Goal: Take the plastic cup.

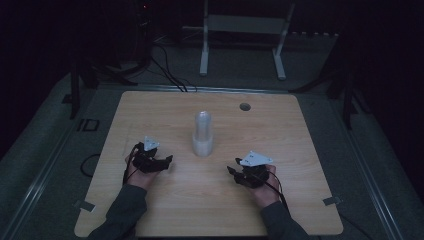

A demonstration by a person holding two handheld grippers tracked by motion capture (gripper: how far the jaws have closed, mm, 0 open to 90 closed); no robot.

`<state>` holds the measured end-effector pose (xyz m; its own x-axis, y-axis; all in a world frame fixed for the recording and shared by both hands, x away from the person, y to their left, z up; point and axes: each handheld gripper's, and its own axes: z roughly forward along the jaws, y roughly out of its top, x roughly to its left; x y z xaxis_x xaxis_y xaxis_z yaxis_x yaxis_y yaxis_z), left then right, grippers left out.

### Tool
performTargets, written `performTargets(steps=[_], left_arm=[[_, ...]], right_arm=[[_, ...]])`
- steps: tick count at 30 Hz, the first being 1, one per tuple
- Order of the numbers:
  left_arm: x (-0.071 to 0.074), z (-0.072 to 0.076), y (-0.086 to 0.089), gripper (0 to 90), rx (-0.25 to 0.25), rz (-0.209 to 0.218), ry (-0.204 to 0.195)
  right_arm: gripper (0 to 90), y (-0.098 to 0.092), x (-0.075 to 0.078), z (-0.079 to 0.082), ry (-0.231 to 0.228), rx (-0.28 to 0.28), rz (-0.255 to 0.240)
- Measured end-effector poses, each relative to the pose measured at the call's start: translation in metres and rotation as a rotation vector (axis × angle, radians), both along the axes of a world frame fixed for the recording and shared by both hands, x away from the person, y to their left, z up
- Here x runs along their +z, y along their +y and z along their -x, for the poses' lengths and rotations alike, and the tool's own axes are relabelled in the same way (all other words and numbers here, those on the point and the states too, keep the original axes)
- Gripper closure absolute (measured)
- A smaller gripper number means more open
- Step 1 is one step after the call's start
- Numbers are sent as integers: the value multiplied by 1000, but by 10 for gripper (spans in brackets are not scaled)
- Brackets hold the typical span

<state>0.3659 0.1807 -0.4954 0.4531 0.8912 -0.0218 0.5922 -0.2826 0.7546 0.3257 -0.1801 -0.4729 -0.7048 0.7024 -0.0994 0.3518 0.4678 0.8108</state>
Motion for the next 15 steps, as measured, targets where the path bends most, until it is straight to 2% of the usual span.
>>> performTargets(steps=[6, 10, 12, 15], left_arm=[[4, 2, -3, 261, -20, 14, -13], [5, 5, -5, 261, -41, 5, -23], [11, 7, -6, 261, -60, 39, -34], [15, 7, -8, 261, -69, 52, -43]], right_arm=[[494, 4, 2, 3, -3, 4, 16], [478, 8, 3, 4, -1, 9, 27], [449, 16, 4, 5, -9, 43, 48], [443, 20, 5, 7, -13, 48, 54]])
